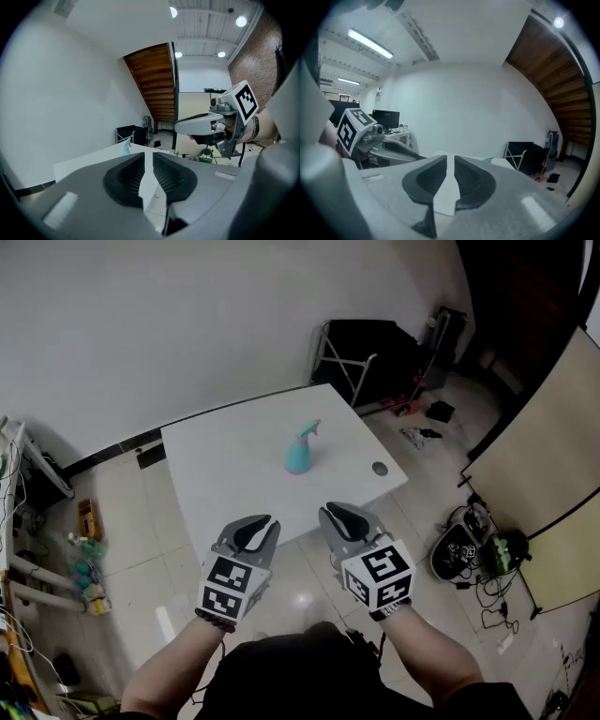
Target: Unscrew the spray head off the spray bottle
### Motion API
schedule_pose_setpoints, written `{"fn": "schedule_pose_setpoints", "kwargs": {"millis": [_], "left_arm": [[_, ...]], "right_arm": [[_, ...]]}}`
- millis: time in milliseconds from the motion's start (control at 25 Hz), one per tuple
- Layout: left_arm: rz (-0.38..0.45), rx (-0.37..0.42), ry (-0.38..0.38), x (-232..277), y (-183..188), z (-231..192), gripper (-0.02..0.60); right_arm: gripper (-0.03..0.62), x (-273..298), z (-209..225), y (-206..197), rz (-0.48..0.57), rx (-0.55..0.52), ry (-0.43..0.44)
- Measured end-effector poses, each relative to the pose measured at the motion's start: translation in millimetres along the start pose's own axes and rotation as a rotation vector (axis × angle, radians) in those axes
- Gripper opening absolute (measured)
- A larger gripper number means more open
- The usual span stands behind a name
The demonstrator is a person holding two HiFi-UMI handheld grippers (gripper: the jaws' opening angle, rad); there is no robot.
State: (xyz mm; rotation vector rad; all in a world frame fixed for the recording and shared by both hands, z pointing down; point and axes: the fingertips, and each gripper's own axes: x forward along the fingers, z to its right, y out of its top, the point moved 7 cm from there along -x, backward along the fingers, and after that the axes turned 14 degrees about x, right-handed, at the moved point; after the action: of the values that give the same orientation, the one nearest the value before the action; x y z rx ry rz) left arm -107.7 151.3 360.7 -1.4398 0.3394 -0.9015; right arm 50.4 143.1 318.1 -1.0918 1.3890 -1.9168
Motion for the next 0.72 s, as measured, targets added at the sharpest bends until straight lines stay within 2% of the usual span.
{"fn": "schedule_pose_setpoints", "kwargs": {"millis": [320,480,720], "left_arm": [[-0.026,0.032,0.022,59.7,-1.6,-28.9,0.125],[-0.086,0.011,0.019,106.1,-4.7,-34.8,0.171],[-0.162,-0.021,0.101,180.0,-11.6,-49.1,0.217]], "right_arm": [[0.049,42.1,50.1,1.7,-0.021,0.033,0.026],[0.051,67.2,91.0,1.8,-0.047,0.059,0.064],[0.051,103.9,157.1,3.9,-0.121,0.073,0.151]]}}
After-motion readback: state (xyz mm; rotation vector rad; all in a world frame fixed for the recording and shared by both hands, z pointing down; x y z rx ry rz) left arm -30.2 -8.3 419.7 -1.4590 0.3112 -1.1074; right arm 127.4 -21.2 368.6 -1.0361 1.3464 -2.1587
